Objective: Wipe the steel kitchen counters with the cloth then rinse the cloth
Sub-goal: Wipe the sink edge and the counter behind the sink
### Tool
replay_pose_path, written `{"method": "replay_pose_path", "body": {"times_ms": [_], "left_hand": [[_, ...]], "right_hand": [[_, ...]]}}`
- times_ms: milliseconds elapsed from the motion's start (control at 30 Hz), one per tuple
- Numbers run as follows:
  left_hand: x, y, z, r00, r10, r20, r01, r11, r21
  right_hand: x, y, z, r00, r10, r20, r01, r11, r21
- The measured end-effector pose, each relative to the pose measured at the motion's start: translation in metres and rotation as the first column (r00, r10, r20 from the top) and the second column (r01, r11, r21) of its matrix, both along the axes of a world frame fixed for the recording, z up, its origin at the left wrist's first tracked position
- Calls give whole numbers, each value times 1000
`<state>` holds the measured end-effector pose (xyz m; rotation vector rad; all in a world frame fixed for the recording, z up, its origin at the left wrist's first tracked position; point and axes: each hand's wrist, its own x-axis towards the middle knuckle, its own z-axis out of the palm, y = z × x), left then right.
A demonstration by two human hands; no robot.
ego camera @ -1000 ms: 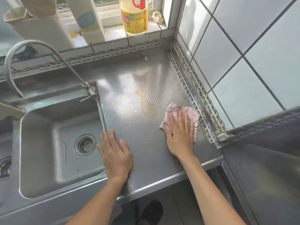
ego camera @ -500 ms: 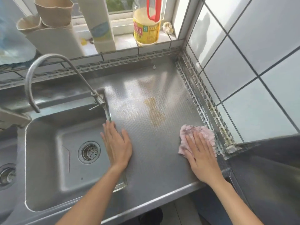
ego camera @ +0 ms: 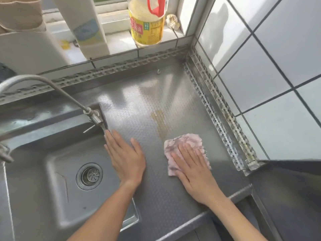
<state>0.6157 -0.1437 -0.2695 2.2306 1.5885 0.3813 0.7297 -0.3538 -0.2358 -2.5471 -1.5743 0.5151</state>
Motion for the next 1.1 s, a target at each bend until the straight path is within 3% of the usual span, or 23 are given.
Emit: {"method": "replay_pose_path", "body": {"times_ms": [100,267,333,400,467,600,667,800,1000,1100], "left_hand": [[0,1,1,1000,6,0,-6,1000,-2],[1,1,2,1000,6,-17,-6,1000,1],[1,1,2,1000,8,-20,-8,1000,1],[2,1,3,1000,16,-23,-16,1000,5],[3,0,4,999,27,-20,-27,1000,11],[3,1,3,999,24,-35,-24,1000,15],[2,2,2,999,37,-31,-36,999,5],[4,2,1,998,46,-30,-46,999,5],[5,-1,2,997,66,-29,-66,998,9],[9,0,3,997,63,-37,-63,998,6]], "right_hand": [[27,-21,4,1000,16,9,-15,999,-30],[63,31,1,914,-405,-4,404,913,-64],[58,67,-1,878,-479,-4,478,877,-45],[42,93,-1,902,-432,0,432,902,-23],[19,97,-2,959,-283,-1,283,959,9],[4,54,-2,999,49,-14,-49,998,25],[20,27,0,992,126,-7,-126,992,22],[75,15,7,1000,-9,-12,8,998,-57],[125,106,3,929,-370,-11,368,927,-76],[109,161,3,951,-305,-52,303,952,-34]]}}
